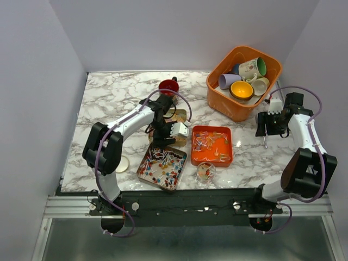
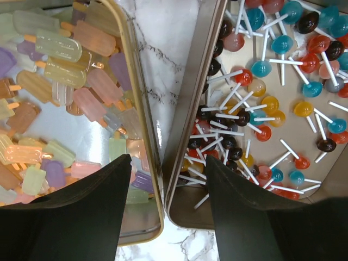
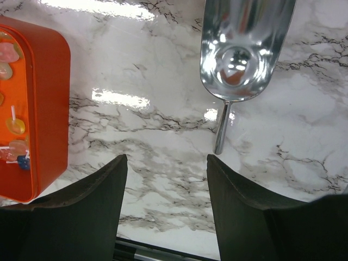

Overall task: Pack the candies
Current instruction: Move the storage box to the center of the board.

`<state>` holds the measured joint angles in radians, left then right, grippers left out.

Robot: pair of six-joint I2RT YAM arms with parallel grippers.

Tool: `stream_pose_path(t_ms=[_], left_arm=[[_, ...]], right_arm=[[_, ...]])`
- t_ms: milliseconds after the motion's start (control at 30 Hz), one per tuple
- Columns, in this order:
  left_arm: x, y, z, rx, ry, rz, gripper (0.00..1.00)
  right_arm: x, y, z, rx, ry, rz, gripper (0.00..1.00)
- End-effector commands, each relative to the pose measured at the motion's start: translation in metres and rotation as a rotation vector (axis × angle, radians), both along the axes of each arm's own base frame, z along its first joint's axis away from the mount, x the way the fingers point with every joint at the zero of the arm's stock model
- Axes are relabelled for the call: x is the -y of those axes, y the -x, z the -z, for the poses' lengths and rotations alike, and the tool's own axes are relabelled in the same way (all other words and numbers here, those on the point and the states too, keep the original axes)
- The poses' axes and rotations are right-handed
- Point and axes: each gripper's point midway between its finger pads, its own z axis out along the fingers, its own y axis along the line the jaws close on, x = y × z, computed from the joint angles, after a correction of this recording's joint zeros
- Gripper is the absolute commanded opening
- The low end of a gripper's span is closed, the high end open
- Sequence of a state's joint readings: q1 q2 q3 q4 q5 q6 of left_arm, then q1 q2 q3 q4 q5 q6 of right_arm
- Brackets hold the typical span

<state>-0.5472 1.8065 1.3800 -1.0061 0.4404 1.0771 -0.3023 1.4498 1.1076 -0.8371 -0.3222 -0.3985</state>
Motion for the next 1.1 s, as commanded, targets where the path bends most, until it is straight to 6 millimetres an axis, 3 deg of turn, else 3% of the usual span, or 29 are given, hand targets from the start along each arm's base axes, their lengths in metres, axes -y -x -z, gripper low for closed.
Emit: stream_pose_path(t_ms=[0,133,433,800,1067], left_arm=[[0.007,-0.001,0.008,0.021,-0.015,-0.008,0.64],[0.01,-0.017,0.013,0.082,-0.017,-0.044,0.47],[-0.002,-0.017,0.018,0.097,-0.055,-0.036,0.31],[-0.053,-0.027,0.011,0.096,-0.068,-0.134,0.16],[-0.094,-0.048,0.007,0.114,-0.089,-0.228,0.08]], right_arm=[[-0.003,-0.004,-0.005,0.003,-0.022,-0.017,0.67],[-0.004,-0.005,-0.004,-0.001,-0.031,-0.017,0.66],[-0.005,-0.004,-0.005,-0.001,-0.032,-0.022,0.66],[-0.005,-0.005,-0.005,-0.001,-0.039,-0.026,0.65],[-0.006,-0.007,-0.006,0.001,-0.046,-0.029,0.65]])
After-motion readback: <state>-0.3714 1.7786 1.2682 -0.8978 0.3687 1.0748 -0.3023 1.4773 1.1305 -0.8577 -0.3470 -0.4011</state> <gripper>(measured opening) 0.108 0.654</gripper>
